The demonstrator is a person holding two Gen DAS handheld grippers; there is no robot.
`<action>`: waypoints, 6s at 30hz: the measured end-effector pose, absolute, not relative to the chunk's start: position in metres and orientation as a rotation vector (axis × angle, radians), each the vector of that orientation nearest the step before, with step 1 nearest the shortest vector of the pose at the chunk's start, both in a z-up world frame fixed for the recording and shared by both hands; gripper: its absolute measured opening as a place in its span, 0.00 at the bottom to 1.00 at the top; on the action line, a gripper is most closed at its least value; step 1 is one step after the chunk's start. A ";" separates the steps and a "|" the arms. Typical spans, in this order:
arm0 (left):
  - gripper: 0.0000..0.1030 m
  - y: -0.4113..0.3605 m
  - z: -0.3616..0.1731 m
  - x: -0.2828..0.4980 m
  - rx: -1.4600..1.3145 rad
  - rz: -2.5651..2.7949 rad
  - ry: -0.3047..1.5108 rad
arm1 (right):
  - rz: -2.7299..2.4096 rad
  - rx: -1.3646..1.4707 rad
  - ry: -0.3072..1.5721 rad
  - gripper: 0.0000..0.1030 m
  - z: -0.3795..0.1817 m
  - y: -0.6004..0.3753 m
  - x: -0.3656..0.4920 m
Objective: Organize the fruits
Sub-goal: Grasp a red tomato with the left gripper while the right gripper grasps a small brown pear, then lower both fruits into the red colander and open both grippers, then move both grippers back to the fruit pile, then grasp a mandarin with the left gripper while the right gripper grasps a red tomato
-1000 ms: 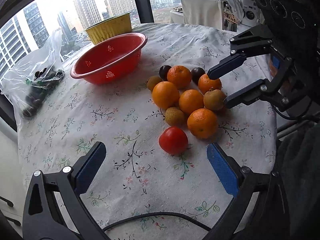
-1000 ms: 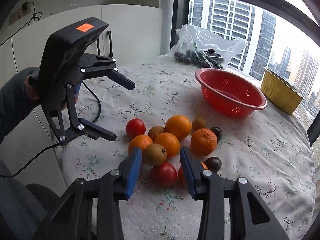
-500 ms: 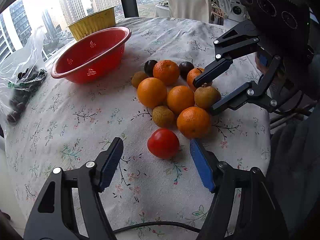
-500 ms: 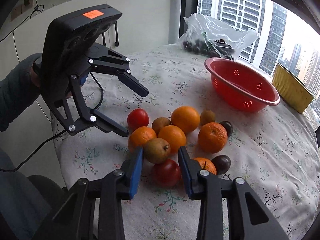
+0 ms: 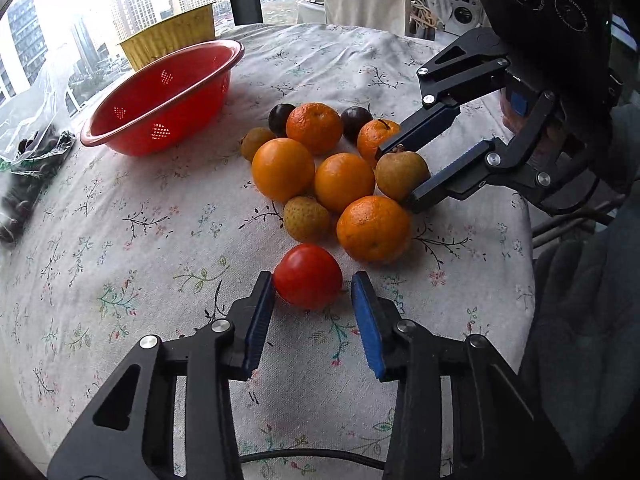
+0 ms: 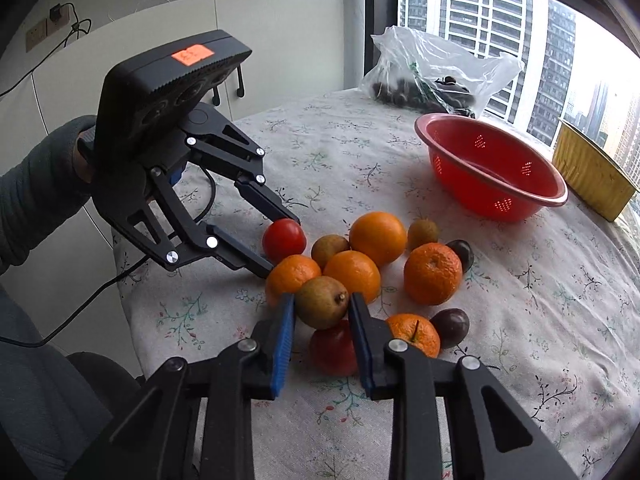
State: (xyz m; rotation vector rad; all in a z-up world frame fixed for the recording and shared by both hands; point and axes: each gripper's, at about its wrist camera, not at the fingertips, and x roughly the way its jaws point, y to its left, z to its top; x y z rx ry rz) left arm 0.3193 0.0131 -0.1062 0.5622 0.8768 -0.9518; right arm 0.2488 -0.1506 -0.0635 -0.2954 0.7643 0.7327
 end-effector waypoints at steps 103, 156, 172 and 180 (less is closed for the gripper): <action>0.99 -0.028 -0.025 0.475 0.241 -0.580 0.692 | 0.348 -0.099 0.671 0.65 0.006 -0.226 0.409; 0.48 -0.017 -0.105 0.295 0.332 -0.765 0.864 | 0.419 0.065 0.750 0.51 -0.081 -0.195 0.211; 0.34 -0.005 -0.105 0.293 0.279 -0.783 0.865 | 0.423 0.080 0.787 0.46 -0.088 -0.186 0.220; 0.34 0.014 -0.100 0.285 0.261 -0.755 0.854 | 0.425 0.096 0.803 0.44 -0.088 -0.177 0.227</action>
